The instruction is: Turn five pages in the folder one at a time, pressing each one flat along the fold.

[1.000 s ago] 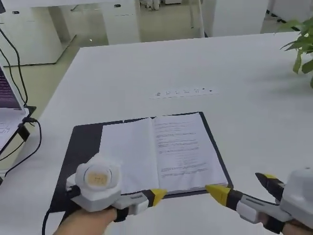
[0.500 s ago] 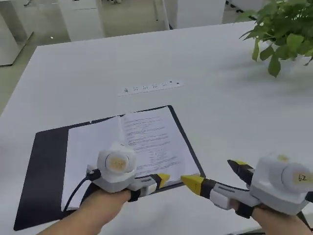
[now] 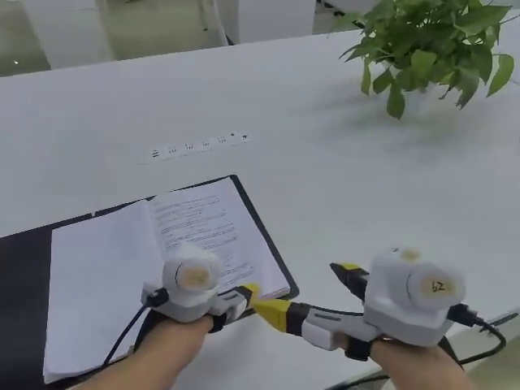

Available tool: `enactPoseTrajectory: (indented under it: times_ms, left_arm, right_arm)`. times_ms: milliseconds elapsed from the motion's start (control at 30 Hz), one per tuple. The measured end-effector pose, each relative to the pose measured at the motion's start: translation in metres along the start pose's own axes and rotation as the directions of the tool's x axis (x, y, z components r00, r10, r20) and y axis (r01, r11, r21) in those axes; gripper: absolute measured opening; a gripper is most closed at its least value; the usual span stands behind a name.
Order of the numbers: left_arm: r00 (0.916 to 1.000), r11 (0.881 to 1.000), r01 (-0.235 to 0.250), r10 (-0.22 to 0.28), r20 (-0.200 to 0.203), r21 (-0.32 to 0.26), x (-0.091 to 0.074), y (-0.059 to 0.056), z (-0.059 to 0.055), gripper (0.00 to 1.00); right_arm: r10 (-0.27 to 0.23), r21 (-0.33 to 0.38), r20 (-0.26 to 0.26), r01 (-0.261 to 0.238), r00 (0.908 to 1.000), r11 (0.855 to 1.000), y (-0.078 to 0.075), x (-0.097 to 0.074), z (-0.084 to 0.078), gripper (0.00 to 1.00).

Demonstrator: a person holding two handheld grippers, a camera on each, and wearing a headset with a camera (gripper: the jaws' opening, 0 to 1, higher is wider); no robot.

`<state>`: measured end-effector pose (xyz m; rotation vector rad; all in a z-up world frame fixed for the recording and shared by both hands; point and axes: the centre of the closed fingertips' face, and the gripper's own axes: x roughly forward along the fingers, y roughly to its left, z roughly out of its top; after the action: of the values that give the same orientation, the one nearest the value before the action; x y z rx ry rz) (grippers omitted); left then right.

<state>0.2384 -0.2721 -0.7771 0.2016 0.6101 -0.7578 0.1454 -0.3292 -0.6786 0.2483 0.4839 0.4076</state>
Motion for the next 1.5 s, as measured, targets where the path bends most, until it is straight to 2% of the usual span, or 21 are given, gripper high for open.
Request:
enactPoseTrajectory:
  times_ms: [33,100,200,400,500,533,667,767,1000,1233,1500]
  left_arm:
    - [0.9999,1.0,-0.001,0.001,-0.01,-0.006,0.001,0.0,-0.003,0.6]
    - [0.9997,0.999,-0.025,0.025,0.006,0.023,0.003,0.0,-0.004,0.59]
    - [0.9987,0.999,-0.047,0.047,0.021,0.015,0.002,0.0,-0.005,0.59]
    - [0.9978,0.999,-0.045,0.044,0.05,0.013,0.002,0.001,-0.005,0.57]
    - [0.998,0.999,-0.03,0.03,0.057,0.013,0.002,-0.001,-0.003,0.44]
    - [0.9976,0.999,-0.039,0.038,0.057,0.012,0.001,0.0,-0.003,0.42]
    - [0.9974,0.999,-0.03,0.029,0.066,0.021,0.001,-0.001,-0.002,0.41]
    - [0.9972,0.999,-0.004,0.001,0.075,0.034,0.0,-0.01,-0.002,0.34]
    - [0.996,0.999,-0.029,0.028,0.086,0.015,0.002,-0.002,-0.002,0.23]
    - [0.9956,0.999,-0.035,0.034,0.087,0.01,0.002,-0.002,-0.002,0.2]
    - [0.995,0.999,-0.047,0.048,0.087,-0.014,0.002,0.001,-0.002,0.16]
  right_arm:
    - [0.0,-0.007,-0.004,0.0,1.0,1.0,0.0,0.0,-0.001,0.91]
    - [-0.002,-0.006,-0.005,0.002,1.0,1.0,0.0,0.0,-0.001,0.91]
    - [-0.004,0.001,-0.003,0.004,1.0,1.0,-0.001,0.0,-0.001,0.91]
    - [-0.002,0.005,-0.005,0.002,1.0,1.0,-0.001,0.0,-0.002,0.91]
    - [-0.004,0.003,-0.013,0.004,0.9999,1.0,-0.001,0.0,-0.004,0.91]
    - [-0.001,0.005,-0.011,0.001,0.9999,1.0,-0.001,0.0,-0.004,0.91]
    - [0.001,0.004,-0.011,-0.001,0.9999,1.0,-0.001,0.001,-0.004,0.91]
    - [0.002,0.005,-0.016,-0.002,0.9999,1.0,-0.001,0.001,-0.005,0.9]
    - [0.007,0.008,-0.015,-0.007,0.9999,1.0,0.0,0.001,-0.005,0.9]
    - [0.019,0.008,-0.023,-0.018,0.9996,1.0,0.0,0.003,-0.007,0.9]
    - [0.042,0.006,-0.055,-0.042,0.9976,0.999,-0.003,0.012,-0.013,0.89]
